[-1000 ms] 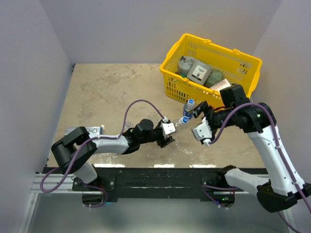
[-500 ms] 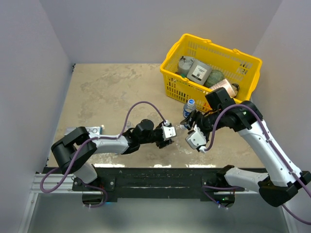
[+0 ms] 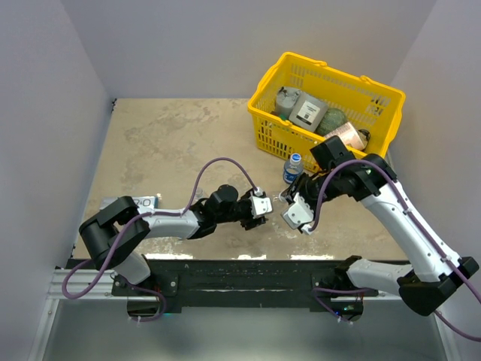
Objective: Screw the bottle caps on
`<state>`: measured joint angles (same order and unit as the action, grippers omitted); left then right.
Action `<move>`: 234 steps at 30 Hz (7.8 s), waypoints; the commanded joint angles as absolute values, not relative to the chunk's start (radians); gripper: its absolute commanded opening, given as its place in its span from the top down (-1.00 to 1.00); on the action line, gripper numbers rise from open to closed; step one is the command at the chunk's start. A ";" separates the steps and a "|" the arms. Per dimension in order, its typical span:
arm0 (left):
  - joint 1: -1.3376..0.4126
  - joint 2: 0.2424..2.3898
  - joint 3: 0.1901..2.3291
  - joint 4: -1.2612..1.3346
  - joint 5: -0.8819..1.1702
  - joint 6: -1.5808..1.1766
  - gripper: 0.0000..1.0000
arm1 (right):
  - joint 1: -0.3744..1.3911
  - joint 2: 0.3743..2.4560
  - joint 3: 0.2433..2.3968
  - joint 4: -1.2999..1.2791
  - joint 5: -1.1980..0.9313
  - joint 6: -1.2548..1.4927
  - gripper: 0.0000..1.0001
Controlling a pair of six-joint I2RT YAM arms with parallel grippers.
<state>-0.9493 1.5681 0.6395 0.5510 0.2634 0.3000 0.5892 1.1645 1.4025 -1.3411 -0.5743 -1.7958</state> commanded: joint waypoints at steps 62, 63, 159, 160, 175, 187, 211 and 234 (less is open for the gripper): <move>-0.973 1.603 0.729 0.902 -0.193 0.157 1.00 | 0.486 1.523 1.470 -1.094 -0.648 -0.088 1.00; -0.974 1.603 0.730 0.894 -0.202 0.153 1.00 | 0.482 1.525 1.465 -1.089 -0.647 -0.049 1.00; -0.954 1.597 0.758 0.779 -0.330 0.204 1.00 | 0.468 1.637 1.608 -1.362 -0.821 -0.385 1.00; -0.954 1.595 0.759 0.770 -0.328 0.199 1.00 | 0.465 1.650 1.641 -1.367 -0.825 -0.390 0.69; -0.914 1.562 0.727 0.564 0.261 0.179 1.00 | 0.354 1.294 1.756 -1.416 -0.703 -1.455 -0.38; -0.913 1.565 0.749 0.522 0.367 0.420 1.00 | 0.399 1.072 1.442 -1.417 -0.647 -1.861 -0.19; -0.913 1.572 0.778 0.528 0.342 0.437 1.00 | 0.505 1.149 1.399 -1.419 -0.569 -1.908 0.26; -0.951 1.614 0.916 0.603 -0.518 0.138 1.00 | 0.396 1.468 1.571 -1.051 -0.716 0.097 1.00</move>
<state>-0.9524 1.6119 0.7780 0.4667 -0.3157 0.2386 0.3782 1.4773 1.6016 -1.0237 -0.6044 -0.3599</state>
